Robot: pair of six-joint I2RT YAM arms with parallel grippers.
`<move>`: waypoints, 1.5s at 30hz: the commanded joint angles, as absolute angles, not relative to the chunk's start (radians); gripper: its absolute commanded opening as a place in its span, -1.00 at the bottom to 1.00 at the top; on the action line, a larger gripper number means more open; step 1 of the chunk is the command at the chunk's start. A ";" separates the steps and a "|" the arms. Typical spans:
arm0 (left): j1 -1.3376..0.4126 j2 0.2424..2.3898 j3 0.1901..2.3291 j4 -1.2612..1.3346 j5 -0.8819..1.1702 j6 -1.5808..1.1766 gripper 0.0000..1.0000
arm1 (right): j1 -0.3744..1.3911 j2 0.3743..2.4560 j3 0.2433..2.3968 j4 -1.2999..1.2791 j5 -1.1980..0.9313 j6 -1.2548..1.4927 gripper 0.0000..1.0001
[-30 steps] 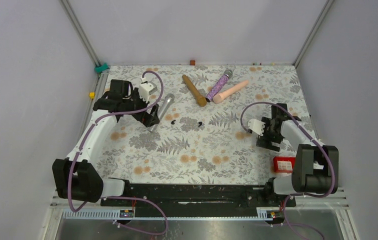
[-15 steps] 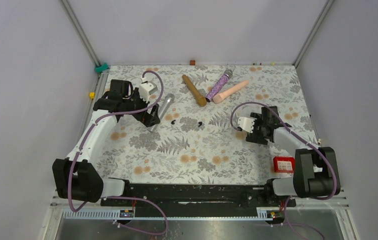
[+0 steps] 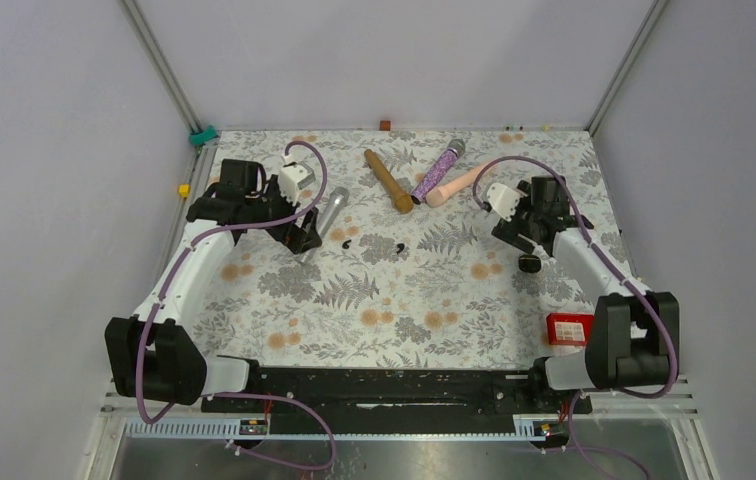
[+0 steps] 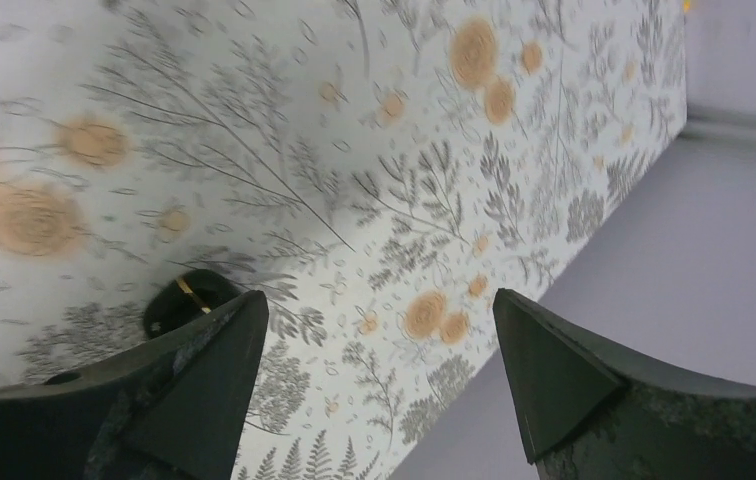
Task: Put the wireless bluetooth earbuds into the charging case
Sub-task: Pick up the charging case at the center of the board.
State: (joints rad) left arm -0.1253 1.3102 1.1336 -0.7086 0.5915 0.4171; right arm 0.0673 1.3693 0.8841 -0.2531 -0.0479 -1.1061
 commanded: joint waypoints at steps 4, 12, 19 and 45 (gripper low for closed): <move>-0.123 1.300 1.125 -0.674 0.638 0.407 0.97 | 0.029 1.551 0.928 -0.150 0.247 -1.089 0.79; -0.123 1.302 1.125 -0.674 0.639 0.404 0.97 | 0.030 1.593 0.904 -0.200 0.245 -1.137 0.79; -0.123 1.315 1.124 -0.673 0.643 0.407 0.97 | 0.031 1.476 0.831 -0.363 0.061 -1.228 0.77; -0.121 1.303 1.121 -0.660 0.638 0.395 0.97 | 0.040 1.406 0.877 -0.655 -0.178 -0.976 0.73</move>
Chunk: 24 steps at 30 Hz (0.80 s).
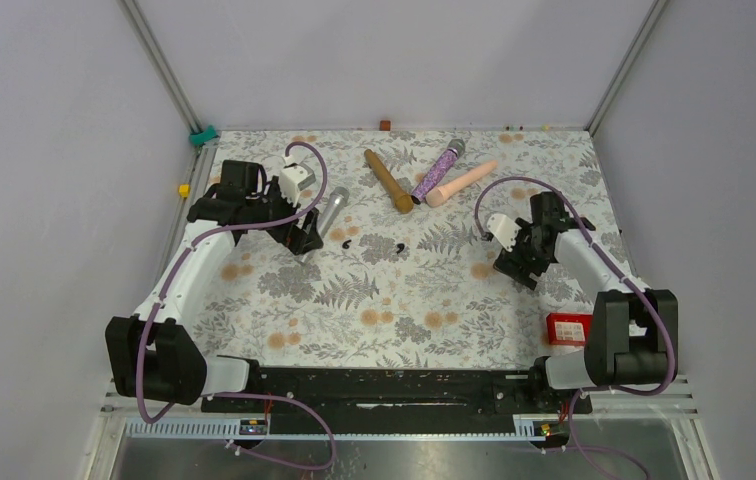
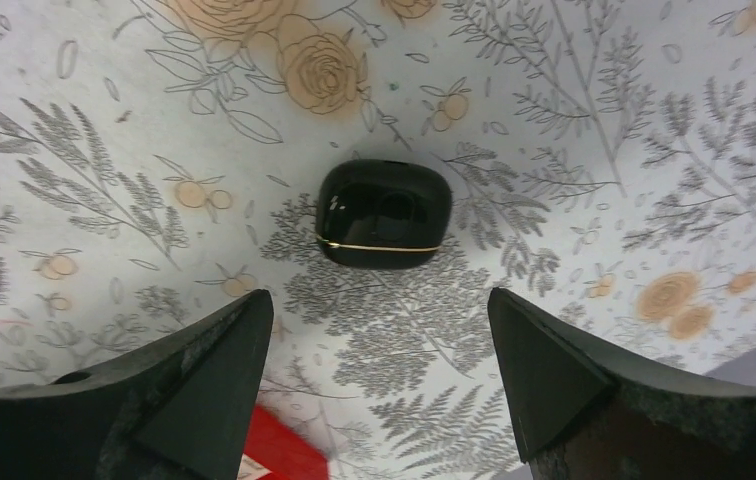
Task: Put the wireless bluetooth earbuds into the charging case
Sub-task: Pick up the charging case at the center of the board.
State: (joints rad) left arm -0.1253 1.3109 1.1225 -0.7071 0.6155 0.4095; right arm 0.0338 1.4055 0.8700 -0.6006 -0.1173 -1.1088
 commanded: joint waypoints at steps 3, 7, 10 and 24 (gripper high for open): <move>-0.121 1.297 1.117 -0.646 0.622 0.383 0.97 | 0.041 1.415 0.842 -0.588 -0.139 -0.923 0.71; -0.121 1.266 1.096 -0.602 0.600 0.363 0.97 | 0.042 1.439 0.814 -0.525 -0.095 -0.907 0.69; -0.121 1.237 1.081 -0.570 0.592 0.358 0.97 | 0.045 1.461 0.799 -0.477 -0.084 -0.907 0.66; -0.121 1.240 1.082 -0.499 0.587 0.318 0.97 | 0.047 1.509 0.782 -0.390 -0.078 -0.942 0.13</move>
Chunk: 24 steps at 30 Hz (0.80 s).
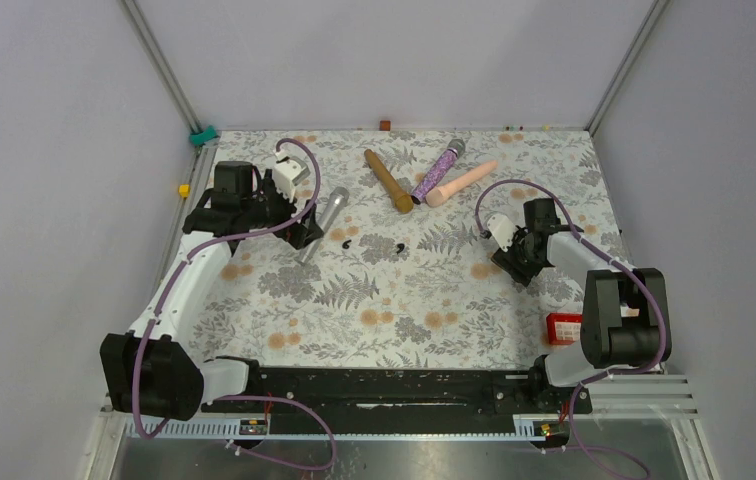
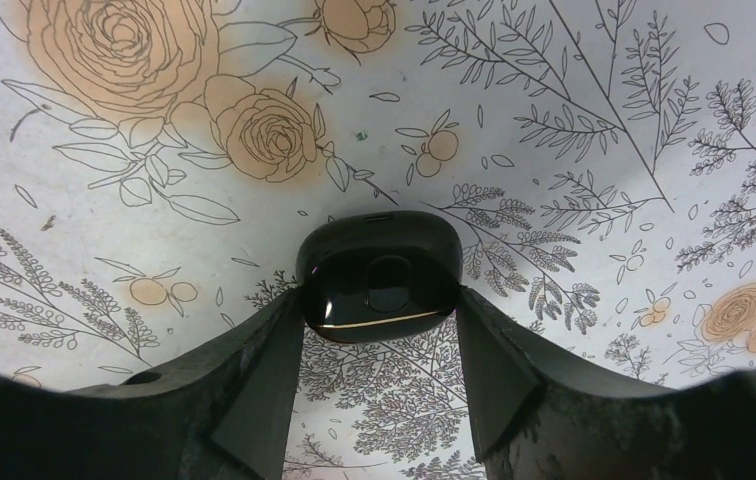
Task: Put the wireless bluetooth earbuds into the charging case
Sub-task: Pick up the charging case at the center of the board.
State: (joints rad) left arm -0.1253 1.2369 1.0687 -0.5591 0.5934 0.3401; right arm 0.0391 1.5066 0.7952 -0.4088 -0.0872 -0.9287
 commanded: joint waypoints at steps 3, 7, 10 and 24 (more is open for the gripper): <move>-0.122 1.243 1.095 -0.486 0.589 0.318 0.97 | 0.047 1.505 0.778 -0.391 -0.080 -0.948 -0.07; -0.123 1.245 1.126 -0.479 0.625 0.352 0.97 | 0.048 1.452 0.768 -0.408 -0.125 -0.976 -0.14; -0.130 1.279 1.196 -0.516 0.681 0.378 0.97 | 0.054 1.344 0.756 -0.431 -0.218 -1.013 -0.13; -0.456 1.607 1.556 -0.710 0.836 0.296 0.94 | 0.428 0.901 0.711 -0.216 -0.302 -1.154 -0.14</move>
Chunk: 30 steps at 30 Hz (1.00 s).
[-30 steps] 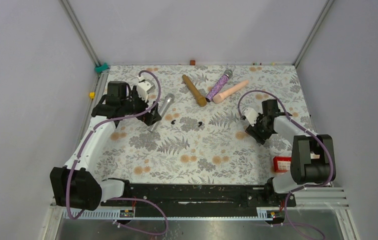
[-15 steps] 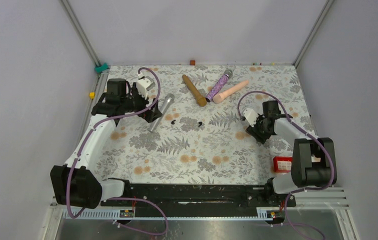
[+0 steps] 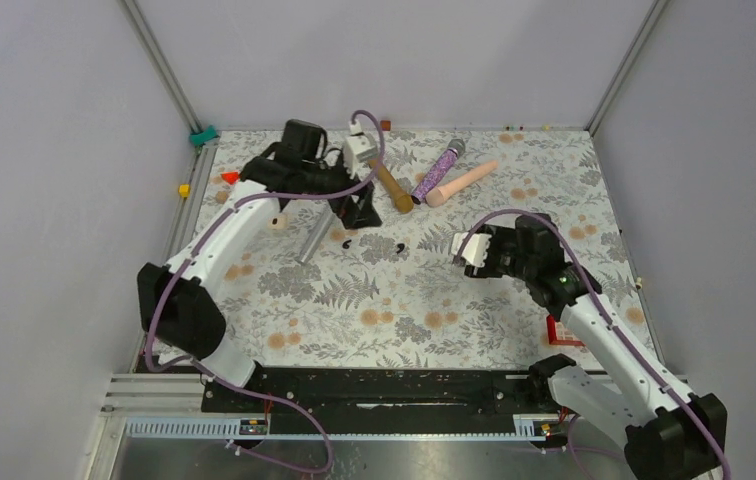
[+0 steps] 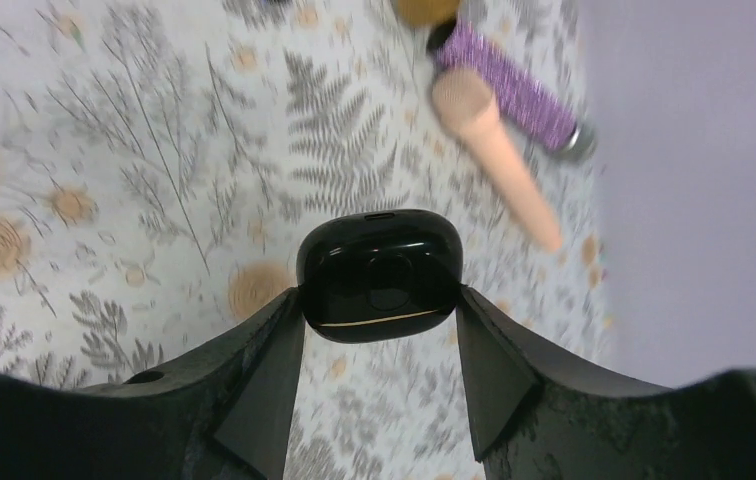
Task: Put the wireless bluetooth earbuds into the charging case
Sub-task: Pick up the charging case at the center of the board.
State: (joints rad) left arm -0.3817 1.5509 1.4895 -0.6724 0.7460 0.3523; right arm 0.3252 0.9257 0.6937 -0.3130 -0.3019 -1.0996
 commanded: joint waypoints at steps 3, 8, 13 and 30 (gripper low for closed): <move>-0.514 1.666 1.586 -0.708 0.872 0.233 0.94 | 0.526 0.890 0.733 -0.202 -0.288 -1.136 -0.14; -0.576 1.697 1.555 -0.606 0.939 0.084 0.94 | 0.642 0.885 0.717 -0.180 -0.256 -1.104 -0.16; -0.626 1.669 1.494 -0.491 0.887 0.005 0.93 | 0.687 0.885 0.692 -0.161 -0.250 -1.073 -0.17; -0.687 1.744 1.479 -0.468 0.900 -0.050 0.63 | 0.750 0.891 0.681 -0.126 -0.210 -1.074 -0.18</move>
State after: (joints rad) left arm -0.6769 1.7382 1.4788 -0.5095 0.8669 -0.0360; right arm 0.7357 0.9024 0.6865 -0.1844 -0.2424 -1.0695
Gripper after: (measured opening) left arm 0.835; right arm 0.607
